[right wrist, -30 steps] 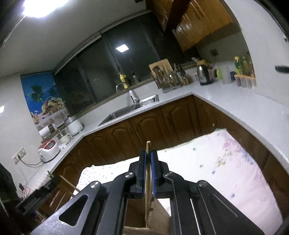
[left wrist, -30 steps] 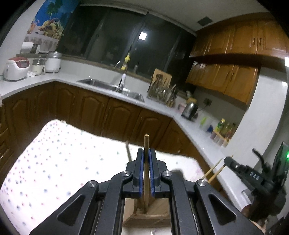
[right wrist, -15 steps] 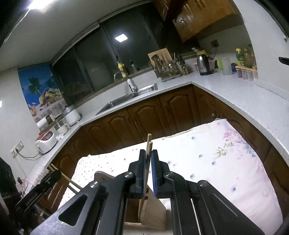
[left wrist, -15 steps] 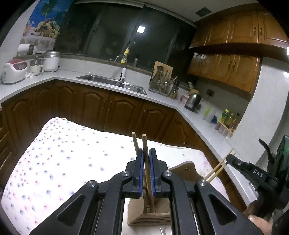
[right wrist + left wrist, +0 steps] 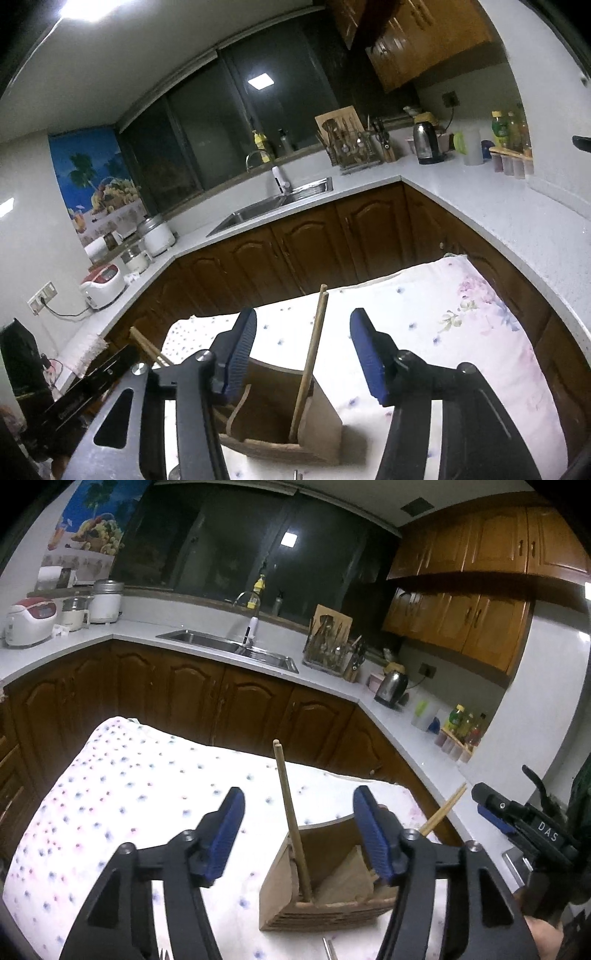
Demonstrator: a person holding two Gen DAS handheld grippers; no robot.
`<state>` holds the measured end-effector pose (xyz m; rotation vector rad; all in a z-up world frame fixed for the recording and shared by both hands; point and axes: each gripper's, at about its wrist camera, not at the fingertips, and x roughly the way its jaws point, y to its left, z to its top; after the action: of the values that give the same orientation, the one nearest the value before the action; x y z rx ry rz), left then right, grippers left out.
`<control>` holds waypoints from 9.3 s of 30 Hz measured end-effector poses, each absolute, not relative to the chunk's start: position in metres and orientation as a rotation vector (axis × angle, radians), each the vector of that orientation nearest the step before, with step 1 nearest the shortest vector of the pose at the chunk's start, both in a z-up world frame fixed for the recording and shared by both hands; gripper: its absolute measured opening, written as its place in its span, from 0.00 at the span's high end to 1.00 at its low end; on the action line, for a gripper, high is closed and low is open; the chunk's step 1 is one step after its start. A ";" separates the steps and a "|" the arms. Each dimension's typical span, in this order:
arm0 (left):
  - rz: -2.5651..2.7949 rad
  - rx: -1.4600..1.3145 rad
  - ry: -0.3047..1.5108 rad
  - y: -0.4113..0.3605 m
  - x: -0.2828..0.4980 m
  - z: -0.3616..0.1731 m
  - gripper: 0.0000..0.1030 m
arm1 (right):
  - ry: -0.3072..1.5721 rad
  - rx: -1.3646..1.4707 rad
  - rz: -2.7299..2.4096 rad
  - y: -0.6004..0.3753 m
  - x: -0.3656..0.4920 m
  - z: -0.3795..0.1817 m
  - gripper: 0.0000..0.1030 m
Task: Organize utensils
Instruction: 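Open both tools to release the chopsticks into the holder, then move both open tools back over the remaining utensils, then grasp a thin metal chopstick with the left tool while the right tool grasps the silver spoon, then lift the metal chopstick with the left tool while the right tool lifts the spoon, then carry the chopstick and spoon over the wooden holder and lower them in, then open both tools to release the chopstick and spoon into the holder, then move both open tools back over the remaining utensils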
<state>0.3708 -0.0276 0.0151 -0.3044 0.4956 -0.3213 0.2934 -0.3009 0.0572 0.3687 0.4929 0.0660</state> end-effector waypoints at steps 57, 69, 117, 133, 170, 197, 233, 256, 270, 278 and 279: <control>-0.339 -0.081 0.956 -0.060 0.254 -0.038 0.26 | 0.813 0.262 0.025 -0.315 0.167 -0.028 0.24; -0.350 -0.028 1.112 -0.098 0.293 -0.088 0.57 | 1.024 0.262 -0.007 -0.325 0.188 -0.091 0.62; -0.471 -0.135 0.836 -0.027 0.223 0.026 0.97 | 0.815 0.226 0.096 -0.291 0.169 0.014 0.98; -0.470 -0.244 0.626 0.013 0.205 0.080 0.97 | 0.677 0.204 0.104 -0.285 0.175 0.068 0.98; -0.343 -0.264 0.557 -0.043 0.357 0.014 0.97 | 0.785 0.142 0.125 -0.258 0.310 0.022 0.98; -0.344 -0.219 0.583 -0.041 0.362 0.019 0.93 | 0.833 0.161 0.153 -0.257 0.313 0.013 0.86; -0.268 -0.285 0.643 0.024 0.242 0.010 0.04 | 0.630 0.313 0.166 -0.278 0.207 0.041 0.04; -0.317 -0.083 0.847 -0.006 0.214 -0.013 0.09 | 0.751 0.322 0.097 -0.297 0.154 -0.010 0.04; -0.373 -0.023 1.056 -0.033 0.291 -0.061 0.71 | 0.936 0.256 0.116 -0.282 0.195 -0.057 0.60; -0.348 0.032 1.145 -0.052 0.320 -0.086 0.78 | 1.027 0.218 0.093 -0.279 0.215 -0.087 0.67; -0.340 0.036 1.152 -0.053 0.323 -0.089 0.78 | 1.039 0.212 0.086 -0.279 0.217 -0.090 0.68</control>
<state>0.3228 -0.0530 -0.0894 0.0358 1.1519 -0.3403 0.2174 -0.2794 -0.0903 0.2120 1.0390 0.0863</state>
